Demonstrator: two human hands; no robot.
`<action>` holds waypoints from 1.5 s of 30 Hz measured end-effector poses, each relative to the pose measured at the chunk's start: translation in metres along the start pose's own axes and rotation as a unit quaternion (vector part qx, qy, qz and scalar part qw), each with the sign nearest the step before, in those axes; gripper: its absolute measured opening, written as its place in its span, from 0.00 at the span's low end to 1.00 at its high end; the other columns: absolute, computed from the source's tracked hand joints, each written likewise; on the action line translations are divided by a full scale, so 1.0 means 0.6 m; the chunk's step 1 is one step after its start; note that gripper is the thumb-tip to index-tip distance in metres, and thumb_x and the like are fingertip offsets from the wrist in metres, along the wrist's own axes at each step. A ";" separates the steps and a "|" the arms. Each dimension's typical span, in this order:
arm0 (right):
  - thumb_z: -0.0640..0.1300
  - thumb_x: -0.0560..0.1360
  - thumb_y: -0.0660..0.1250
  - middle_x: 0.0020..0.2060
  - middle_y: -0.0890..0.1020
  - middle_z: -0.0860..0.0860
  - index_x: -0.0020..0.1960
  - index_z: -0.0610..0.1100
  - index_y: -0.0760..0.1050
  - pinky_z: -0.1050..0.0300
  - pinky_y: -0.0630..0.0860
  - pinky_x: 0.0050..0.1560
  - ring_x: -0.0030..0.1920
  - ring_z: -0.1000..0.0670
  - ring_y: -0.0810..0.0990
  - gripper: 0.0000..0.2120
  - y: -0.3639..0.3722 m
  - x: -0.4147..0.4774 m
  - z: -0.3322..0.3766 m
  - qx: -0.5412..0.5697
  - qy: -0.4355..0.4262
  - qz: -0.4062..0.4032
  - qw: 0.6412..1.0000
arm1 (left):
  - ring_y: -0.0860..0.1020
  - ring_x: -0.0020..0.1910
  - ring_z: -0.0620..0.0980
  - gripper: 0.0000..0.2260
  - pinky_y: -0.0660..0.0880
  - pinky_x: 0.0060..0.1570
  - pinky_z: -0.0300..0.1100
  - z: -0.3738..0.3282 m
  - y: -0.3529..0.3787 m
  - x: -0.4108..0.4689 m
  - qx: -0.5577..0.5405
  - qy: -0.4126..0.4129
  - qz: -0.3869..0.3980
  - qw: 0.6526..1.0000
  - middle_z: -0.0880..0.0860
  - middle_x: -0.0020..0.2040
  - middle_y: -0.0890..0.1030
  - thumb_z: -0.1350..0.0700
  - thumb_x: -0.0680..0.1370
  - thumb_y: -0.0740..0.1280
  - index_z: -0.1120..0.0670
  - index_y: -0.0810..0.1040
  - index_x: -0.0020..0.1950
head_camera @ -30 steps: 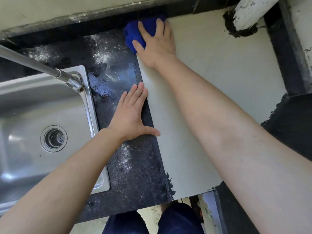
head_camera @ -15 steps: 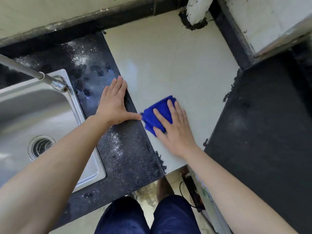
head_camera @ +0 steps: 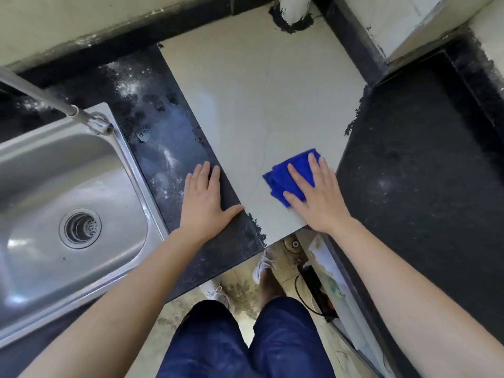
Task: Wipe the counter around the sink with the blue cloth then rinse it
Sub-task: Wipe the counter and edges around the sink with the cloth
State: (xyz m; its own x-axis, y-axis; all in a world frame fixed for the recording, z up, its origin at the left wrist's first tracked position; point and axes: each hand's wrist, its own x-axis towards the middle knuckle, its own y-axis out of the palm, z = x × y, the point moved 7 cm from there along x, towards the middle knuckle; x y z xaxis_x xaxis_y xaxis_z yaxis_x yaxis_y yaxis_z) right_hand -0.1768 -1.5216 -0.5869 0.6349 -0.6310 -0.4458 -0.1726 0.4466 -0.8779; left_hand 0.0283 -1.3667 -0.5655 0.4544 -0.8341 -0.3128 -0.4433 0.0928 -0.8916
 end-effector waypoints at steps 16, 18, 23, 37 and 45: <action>0.62 0.83 0.48 0.81 0.41 0.40 0.82 0.55 0.46 0.41 0.36 0.78 0.80 0.38 0.37 0.30 -0.044 0.138 0.072 0.029 -0.043 -0.072 0.996 | 0.49 0.81 0.56 0.34 0.43 0.78 0.54 0.012 0.022 -0.027 0.046 -0.032 0.004 0.998 0.55 0.82 0.53 0.34 0.80 0.56 0.53 0.60 0.80; 0.62 0.83 0.48 0.81 0.41 0.41 0.82 0.56 0.47 0.40 0.38 0.78 0.80 0.39 0.37 0.30 -0.011 0.070 0.079 0.023 -0.081 -0.063 0.994 | 0.50 0.81 0.56 0.34 0.43 0.78 0.55 0.028 0.016 -0.046 0.049 -0.053 -0.010 0.997 0.55 0.82 0.54 0.34 0.80 0.48 0.52 0.62 0.79; 0.62 0.81 0.48 0.81 0.44 0.39 0.82 0.55 0.51 0.36 0.45 0.79 0.80 0.36 0.41 0.31 0.066 -0.061 0.110 -0.005 -0.094 -0.057 0.994 | 0.49 0.81 0.57 0.33 0.44 0.76 0.63 0.113 -0.001 -0.117 0.066 -0.131 -0.055 0.988 0.56 0.82 0.51 0.36 0.80 0.47 0.52 0.58 0.81; 0.63 0.82 0.45 0.81 0.41 0.40 0.82 0.56 0.48 0.38 0.41 0.79 0.80 0.39 0.37 0.30 0.126 -0.150 0.221 -0.049 -0.122 -0.038 0.991 | 0.46 0.81 0.56 0.41 0.44 0.77 0.63 0.266 0.044 -0.194 0.050 -0.213 0.003 0.976 0.55 0.83 0.47 0.26 0.74 0.35 0.46 0.46 0.82; 0.62 0.83 0.51 0.81 0.42 0.41 0.81 0.58 0.50 0.39 0.38 0.78 0.80 0.38 0.39 0.29 0.071 -0.005 0.318 -0.045 -0.170 -0.044 0.983 | 0.51 0.81 0.57 0.41 0.51 0.76 0.60 0.267 0.051 -0.190 0.031 -0.213 0.018 0.976 0.56 0.82 0.51 0.26 0.75 0.37 0.48 0.49 0.82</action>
State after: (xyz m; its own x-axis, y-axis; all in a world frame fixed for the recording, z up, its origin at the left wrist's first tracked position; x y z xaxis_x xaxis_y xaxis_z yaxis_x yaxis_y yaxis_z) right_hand -0.0422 -1.3797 -0.5896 0.8625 -0.4093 -0.2976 -0.1626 0.3329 -0.9288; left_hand 0.0867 -1.1818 -0.6093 0.7259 -0.5282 -0.4406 -0.4239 0.1609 -0.8913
